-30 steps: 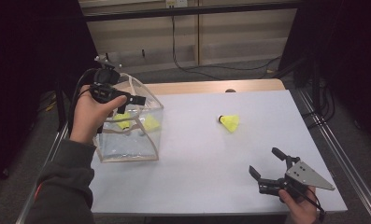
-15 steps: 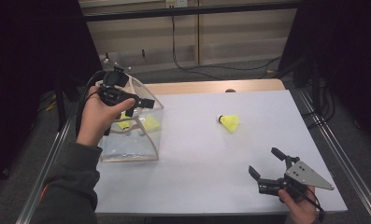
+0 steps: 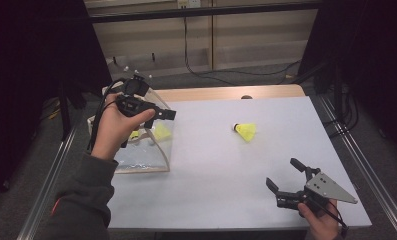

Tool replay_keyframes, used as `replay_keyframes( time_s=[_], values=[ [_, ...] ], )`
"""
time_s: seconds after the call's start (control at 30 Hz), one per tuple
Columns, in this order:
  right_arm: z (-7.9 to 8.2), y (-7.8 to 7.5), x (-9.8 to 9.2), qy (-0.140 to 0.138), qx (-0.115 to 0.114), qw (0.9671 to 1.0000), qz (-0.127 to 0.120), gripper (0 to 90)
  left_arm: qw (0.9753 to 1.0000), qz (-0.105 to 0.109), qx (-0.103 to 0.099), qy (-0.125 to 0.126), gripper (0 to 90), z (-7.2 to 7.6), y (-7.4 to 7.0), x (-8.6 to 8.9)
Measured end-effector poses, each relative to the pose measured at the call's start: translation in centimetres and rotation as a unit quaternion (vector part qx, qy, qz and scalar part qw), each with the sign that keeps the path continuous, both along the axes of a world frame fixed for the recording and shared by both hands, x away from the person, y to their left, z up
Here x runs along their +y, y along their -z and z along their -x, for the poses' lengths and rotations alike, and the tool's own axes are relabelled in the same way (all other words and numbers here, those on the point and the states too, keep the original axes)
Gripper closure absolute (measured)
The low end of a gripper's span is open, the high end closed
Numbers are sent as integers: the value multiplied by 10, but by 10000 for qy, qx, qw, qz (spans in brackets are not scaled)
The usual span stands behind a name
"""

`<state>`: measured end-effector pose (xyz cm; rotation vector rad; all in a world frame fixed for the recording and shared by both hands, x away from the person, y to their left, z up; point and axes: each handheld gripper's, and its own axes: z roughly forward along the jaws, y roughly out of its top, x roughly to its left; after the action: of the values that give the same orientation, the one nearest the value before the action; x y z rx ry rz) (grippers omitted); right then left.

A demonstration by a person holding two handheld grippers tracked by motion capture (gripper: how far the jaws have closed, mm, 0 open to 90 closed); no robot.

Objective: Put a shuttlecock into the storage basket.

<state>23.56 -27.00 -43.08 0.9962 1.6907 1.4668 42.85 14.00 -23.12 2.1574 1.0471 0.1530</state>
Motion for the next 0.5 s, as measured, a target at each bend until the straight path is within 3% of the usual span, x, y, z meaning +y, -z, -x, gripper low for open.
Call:
replay_keyframes(
  time_s=[0.5],
  values=[
    [0, 0, 0, 0, -10, 10000, 10, 27, 9997, 125, -5, 193, 168, 9, 10, -17]
  ],
)
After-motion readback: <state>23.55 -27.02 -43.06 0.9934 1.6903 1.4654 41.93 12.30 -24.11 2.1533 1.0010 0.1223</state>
